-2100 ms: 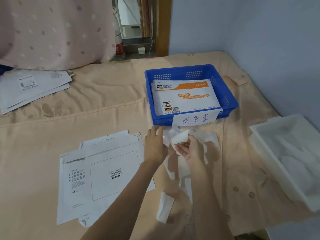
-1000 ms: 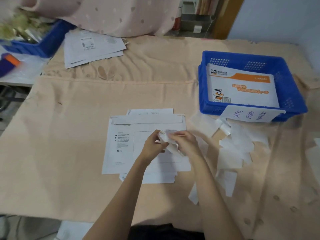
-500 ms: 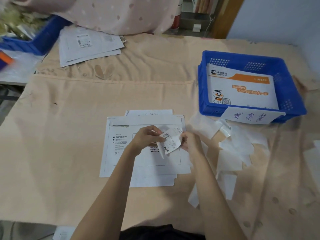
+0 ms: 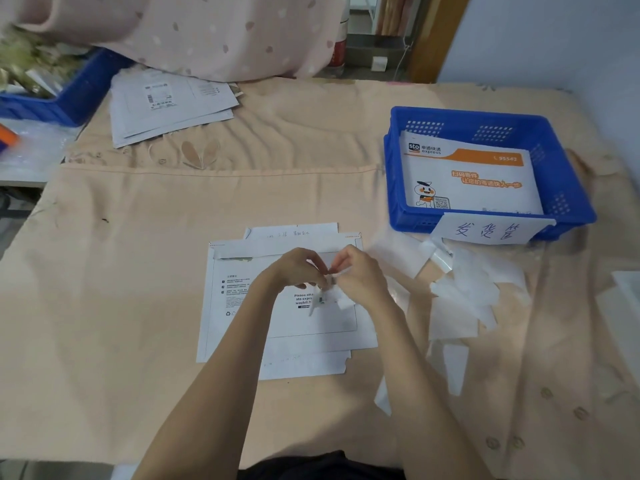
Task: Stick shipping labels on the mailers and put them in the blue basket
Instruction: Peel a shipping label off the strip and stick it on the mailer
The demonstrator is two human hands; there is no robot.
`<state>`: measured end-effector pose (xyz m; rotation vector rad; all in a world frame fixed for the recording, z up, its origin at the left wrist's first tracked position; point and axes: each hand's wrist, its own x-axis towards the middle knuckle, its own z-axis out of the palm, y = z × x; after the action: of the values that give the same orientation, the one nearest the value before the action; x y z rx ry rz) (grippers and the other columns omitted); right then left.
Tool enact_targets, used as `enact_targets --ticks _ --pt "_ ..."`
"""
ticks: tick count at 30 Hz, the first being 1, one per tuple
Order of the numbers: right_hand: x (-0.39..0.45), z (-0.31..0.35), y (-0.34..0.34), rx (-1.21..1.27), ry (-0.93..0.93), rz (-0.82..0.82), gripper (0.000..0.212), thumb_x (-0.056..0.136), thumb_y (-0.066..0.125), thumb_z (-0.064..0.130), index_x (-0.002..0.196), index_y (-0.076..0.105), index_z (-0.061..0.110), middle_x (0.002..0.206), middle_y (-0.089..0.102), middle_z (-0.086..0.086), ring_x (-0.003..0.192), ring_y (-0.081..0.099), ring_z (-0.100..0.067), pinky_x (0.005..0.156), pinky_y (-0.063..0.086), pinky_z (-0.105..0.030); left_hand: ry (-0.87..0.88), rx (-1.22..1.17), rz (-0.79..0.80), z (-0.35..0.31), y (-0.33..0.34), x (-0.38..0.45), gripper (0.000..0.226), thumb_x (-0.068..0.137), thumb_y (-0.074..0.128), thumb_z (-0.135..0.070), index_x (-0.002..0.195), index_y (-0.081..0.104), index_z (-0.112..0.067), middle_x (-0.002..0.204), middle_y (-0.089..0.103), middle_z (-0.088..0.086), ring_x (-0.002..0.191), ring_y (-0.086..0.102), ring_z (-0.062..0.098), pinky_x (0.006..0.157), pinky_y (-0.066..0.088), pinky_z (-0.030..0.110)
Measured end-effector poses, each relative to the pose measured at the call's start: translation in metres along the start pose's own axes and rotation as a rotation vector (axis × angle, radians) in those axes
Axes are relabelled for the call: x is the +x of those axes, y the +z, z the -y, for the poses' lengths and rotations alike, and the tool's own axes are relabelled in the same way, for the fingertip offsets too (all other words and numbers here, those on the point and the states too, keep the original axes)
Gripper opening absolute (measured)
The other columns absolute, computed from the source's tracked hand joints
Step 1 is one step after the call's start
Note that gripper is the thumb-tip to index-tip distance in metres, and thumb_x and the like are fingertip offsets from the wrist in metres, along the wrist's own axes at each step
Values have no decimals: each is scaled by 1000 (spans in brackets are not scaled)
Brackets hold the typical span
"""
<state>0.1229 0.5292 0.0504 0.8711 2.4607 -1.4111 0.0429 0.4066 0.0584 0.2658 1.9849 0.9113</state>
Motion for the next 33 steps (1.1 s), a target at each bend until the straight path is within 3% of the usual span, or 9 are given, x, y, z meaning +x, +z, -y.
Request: enact_targets --ticks 4,8,10,13,18,21,23,29,33 --pt "-2 -5 1 40 47 -53 27 74 50 3 76 64 26 84 66 9 84 61 -16 73 48 -32 41 -113 36 6 -2 -5 17 77 70 -11 86 57 -18 81 67 -6 86 54 14 79 38 29" --pt "-1 -4 -3 532 229 -90 22 81 53 3 77 69 18 77 64 -1 71 57 -16 61 44 -25 112 -401 74 16 1 -14 43 72 71 -51 97 55 -19 103 71 -4 98 66 10 91 46 34" --pt "-3 -7 -7 819 389 -34 20 83 52 2 79 66 15 80 60 -5 74 57 -17 61 47 -23 172 -469 106 24 3 -16 44 69 78 -35 102 54 -18 108 67 3 95 67 17 91 50 35" --pt "-6 -16 -5 1027 480 51 19 83 51 -5 79 62 10 79 61 -6 79 60 -20 67 54 -26 207 -558 -29 29 8 -13 38 70 78 -4 98 52 -13 92 65 6 81 65 23 84 55 33" --pt "-13 -18 -1 877 431 206 32 77 70 -4 103 59 11 89 67 -5 78 63 -15 80 55 -29 197 -560 -308 30 16 -10 13 85 70 -11 85 58 -8 73 64 10 65 58 24 59 52 30" --pt "-10 -15 8 541 306 135 46 68 76 1 107 60 20 97 66 0 79 61 -12 70 49 -22 174 -493 -372 36 21 -6 14 83 72 -15 82 63 -6 72 64 12 64 55 24 56 46 29" --pt "-10 -14 14 414 200 60 41 68 77 7 102 61 26 104 66 0 92 63 -15 80 51 -27 168 -448 -398 38 24 -4 14 83 73 -17 79 64 -7 69 64 10 62 56 23 54 45 26" --pt "-14 -8 26 702 311 35 23 78 58 1 88 69 18 87 67 -2 82 64 -18 67 52 -25 155 -295 -441 41 26 -4 23 67 69 -42 70 62 -20 62 61 3 58 53 20 56 46 33" --pt "-16 -10 35 716 321 -84 18 80 63 3 73 68 19 83 68 -2 85 65 -21 70 52 -30 141 -362 -419 45 28 -8 22 78 74 -33 76 65 -12 66 60 7 60 52 20 52 44 29"
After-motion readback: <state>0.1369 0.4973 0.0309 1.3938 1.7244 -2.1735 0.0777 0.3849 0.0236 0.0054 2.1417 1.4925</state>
